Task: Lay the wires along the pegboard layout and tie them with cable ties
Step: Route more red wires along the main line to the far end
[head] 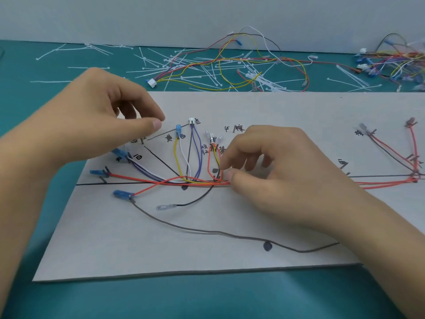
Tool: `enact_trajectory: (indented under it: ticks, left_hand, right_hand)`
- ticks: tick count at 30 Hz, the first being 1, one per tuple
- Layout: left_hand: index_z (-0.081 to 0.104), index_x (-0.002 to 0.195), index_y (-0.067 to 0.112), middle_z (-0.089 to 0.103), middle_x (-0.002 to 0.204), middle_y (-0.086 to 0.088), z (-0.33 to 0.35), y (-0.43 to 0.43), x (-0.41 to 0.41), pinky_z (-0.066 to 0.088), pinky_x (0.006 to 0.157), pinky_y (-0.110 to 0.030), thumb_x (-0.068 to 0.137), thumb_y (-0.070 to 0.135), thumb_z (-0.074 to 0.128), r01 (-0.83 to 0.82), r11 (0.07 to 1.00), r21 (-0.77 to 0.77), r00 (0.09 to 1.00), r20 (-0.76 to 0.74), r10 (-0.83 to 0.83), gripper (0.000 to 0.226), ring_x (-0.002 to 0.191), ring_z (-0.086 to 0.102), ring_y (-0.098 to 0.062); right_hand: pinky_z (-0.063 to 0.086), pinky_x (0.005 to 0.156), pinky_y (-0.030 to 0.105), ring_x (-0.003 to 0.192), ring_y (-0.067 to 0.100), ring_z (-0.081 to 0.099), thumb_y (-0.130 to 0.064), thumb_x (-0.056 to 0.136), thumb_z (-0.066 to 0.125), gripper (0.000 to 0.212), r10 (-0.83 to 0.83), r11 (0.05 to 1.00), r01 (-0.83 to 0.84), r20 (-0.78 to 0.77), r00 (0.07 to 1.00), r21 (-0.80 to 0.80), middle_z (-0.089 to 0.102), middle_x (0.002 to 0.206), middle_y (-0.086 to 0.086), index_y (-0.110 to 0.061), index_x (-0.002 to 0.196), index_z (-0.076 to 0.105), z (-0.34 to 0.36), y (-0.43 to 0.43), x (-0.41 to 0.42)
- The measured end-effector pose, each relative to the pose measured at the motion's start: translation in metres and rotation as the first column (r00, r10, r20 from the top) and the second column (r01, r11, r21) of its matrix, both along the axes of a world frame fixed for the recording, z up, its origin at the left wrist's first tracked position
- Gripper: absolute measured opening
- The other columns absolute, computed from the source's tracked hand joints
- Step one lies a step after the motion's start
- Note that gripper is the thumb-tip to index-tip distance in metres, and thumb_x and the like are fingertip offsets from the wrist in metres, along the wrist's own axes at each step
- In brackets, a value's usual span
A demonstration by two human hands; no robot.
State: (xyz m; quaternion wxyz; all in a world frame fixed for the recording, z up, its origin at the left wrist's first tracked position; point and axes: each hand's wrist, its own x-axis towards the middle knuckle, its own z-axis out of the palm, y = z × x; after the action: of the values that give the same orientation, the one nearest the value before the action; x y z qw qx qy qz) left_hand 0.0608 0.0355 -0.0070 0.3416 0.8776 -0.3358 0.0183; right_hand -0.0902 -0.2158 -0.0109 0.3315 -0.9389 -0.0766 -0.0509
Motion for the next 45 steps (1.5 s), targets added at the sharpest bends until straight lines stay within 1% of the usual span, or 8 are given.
enact_trajectory:
  ticks: [4, 15, 19, 25, 30, 34, 41, 45]
  left_hand:
    - [0.08, 0.087, 0.043, 0.067, 0.066, 0.009, -0.002, -0.003, -0.001, 0.04, 0.055, -0.036, 0.076, 0.054, 0.071, 0.102, 0.995, 0.01, 0.993, -0.056, -0.101, 0.018, 0.059, 0.048, -0.018]
    - [0.079, 0.083, 0.033, 0.057, 0.055, 0.001, -0.016, -0.004, 0.007, 0.038, 0.047, -0.01, 0.09, 0.022, 0.08, -0.006, 1.0, -0.031, 0.994, -0.108, 0.002, 0.013, 0.046, 0.048, -0.004]
    - [0.079, 0.085, 0.034, 0.058, 0.056, 0.001, -0.014, -0.009, 0.002, 0.038, 0.048, -0.016, 0.084, 0.036, 0.076, 0.022, 0.999, -0.038, 0.99, -0.136, -0.027, 0.003, 0.049, 0.045, -0.008]
    - [0.079, 0.085, 0.034, 0.058, 0.058, 0.003, -0.011, -0.012, -0.004, 0.038, 0.048, -0.017, 0.073, 0.056, 0.07, 0.021, 0.997, -0.071, 0.989, -0.145, -0.031, 0.026, 0.05, 0.044, -0.007]
    - [0.078, 0.085, 0.037, 0.066, 0.064, 0.003, -0.01, -0.01, -0.001, 0.044, 0.059, -0.024, 0.086, 0.036, 0.079, -0.091, 0.995, -0.036, 0.986, -0.144, 0.084, 0.002, 0.054, 0.051, -0.009]
    - [0.078, 0.09, 0.033, 0.066, 0.073, 0.014, -0.012, -0.013, 0.011, 0.043, 0.048, -0.018, 0.091, 0.025, 0.075, -0.281, 0.959, -0.048, 0.947, -0.176, 0.268, 0.009, 0.051, 0.05, -0.004]
    - [0.069, 0.111, 0.03, 0.066, 0.118, 0.003, 0.01, -0.046, 0.089, 0.05, 0.087, -0.035, 0.089, 0.037, 0.075, -0.399, 0.862, 0.314, 0.891, -0.092, 0.445, 0.023, 0.098, 0.064, -0.025]
    - [0.074, 0.107, 0.022, 0.062, 0.107, -0.003, -0.003, -0.071, 0.109, 0.044, 0.086, -0.033, 0.082, 0.037, 0.085, -0.454, 0.841, 0.296, 0.87, -0.056, 0.489, 0.032, 0.102, 0.058, -0.027]
  right_hand:
    - [0.044, 0.071, 0.017, 0.086, 0.008, 0.059, -0.027, 0.082, 0.071, 0.011, 0.018, 1.0, -0.018, 0.012, 1.0, -0.005, 0.062, 0.082, -0.012, -0.035, 0.087, 0.075, -0.002, -0.001, 0.0]
    - [0.038, 0.069, 0.01, 0.077, 0.004, 0.055, -0.007, 0.09, 0.067, 0.029, 0.088, 0.996, -0.088, 0.012, 0.996, -0.021, 0.057, 0.086, -0.016, -0.033, 0.097, 0.078, -0.004, 0.007, 0.001]
    - [0.044, 0.069, 0.013, 0.078, 0.007, 0.057, -0.005, 0.088, 0.067, 0.031, 0.091, 0.996, -0.091, 0.004, 0.996, -0.016, 0.057, 0.086, -0.016, -0.033, 0.095, 0.078, -0.004, 0.006, 0.002]
    - [0.041, 0.067, 0.012, 0.077, 0.011, 0.059, 0.001, 0.084, 0.062, 0.033, 0.083, 0.995, -0.084, 0.025, 0.996, 0.045, 0.061, 0.085, -0.012, -0.026, 0.096, 0.076, -0.003, 0.005, 0.001]
    - [0.04, 0.066, 0.013, 0.081, 0.013, 0.06, 0.002, 0.083, 0.06, 0.034, 0.049, 0.996, -0.052, 0.044, 0.998, 0.075, 0.064, 0.085, -0.008, -0.026, 0.095, 0.076, -0.001, 0.001, 0.002]
    - [0.038, 0.067, 0.011, 0.084, 0.012, 0.06, -0.005, 0.084, 0.062, 0.027, 0.051, 0.997, -0.054, 0.058, 0.997, 0.055, 0.064, 0.084, -0.01, -0.026, 0.095, 0.075, 0.001, 0.001, 0.001]
    - [0.039, 0.07, 0.011, 0.085, 0.009, 0.061, -0.013, 0.082, 0.058, 0.025, 0.036, 0.998, -0.043, 0.123, 0.992, 0.053, 0.063, 0.081, -0.014, -0.028, 0.093, 0.074, 0.002, -0.004, 0.0]
    - [0.04, 0.068, 0.013, 0.085, 0.01, 0.062, -0.009, 0.084, 0.06, 0.026, 0.009, 0.998, -0.017, 0.105, 0.994, 0.067, 0.064, 0.082, -0.012, -0.028, 0.093, 0.074, -0.001, -0.009, 0.003]
